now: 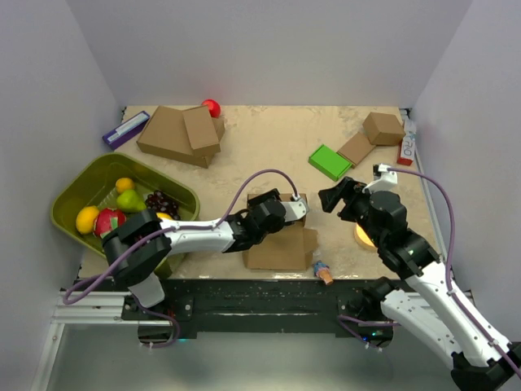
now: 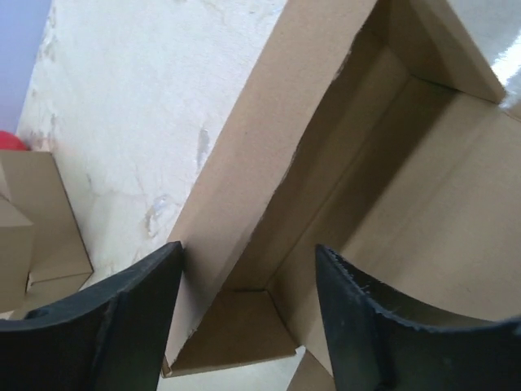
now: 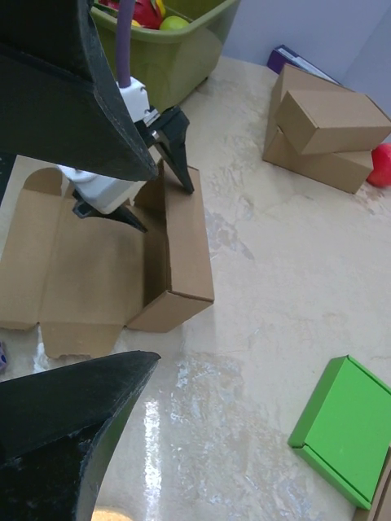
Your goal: Fold the paper box
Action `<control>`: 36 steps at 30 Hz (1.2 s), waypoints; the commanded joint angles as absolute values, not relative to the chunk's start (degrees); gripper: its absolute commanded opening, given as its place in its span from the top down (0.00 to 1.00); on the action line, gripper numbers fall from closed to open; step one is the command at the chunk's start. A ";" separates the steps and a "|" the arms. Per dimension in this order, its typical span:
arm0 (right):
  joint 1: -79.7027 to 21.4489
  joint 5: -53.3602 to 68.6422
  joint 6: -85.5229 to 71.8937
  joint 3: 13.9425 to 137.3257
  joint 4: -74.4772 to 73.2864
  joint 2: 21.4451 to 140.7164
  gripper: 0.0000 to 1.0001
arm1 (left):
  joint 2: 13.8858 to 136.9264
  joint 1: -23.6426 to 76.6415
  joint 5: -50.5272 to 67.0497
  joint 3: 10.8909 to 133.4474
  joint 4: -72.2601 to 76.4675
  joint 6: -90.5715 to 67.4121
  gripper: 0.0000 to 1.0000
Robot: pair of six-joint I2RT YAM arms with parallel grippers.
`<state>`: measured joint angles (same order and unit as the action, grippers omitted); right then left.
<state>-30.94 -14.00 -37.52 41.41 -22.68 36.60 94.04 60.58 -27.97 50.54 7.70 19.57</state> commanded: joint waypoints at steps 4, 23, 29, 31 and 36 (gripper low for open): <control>-30.67 -13.89 -37.53 42.01 -21.53 36.74 0.12 | 98.35 60.82 -34.10 54.05 12.92 21.53 0.44; -30.67 -9.59 -34.89 54.75 -27.33 45.96 0.11 | 108.10 46.23 -15.39 67.49 -7.38 5.54 0.53; -30.67 -1.24 -39.45 52.57 -24.62 48.34 0.11 | 109.07 42.28 -6.71 70.92 -12.04 -0.69 0.36; -30.76 -0.26 -43.32 47.39 -20.77 47.55 0.12 | 108.29 40.35 -4.93 71.10 -11.96 -3.60 0.24; -30.67 -1.75 -47.46 38.59 -17.14 46.67 0.17 | 102.75 36.57 -0.36 71.10 -10.72 -7.55 0.15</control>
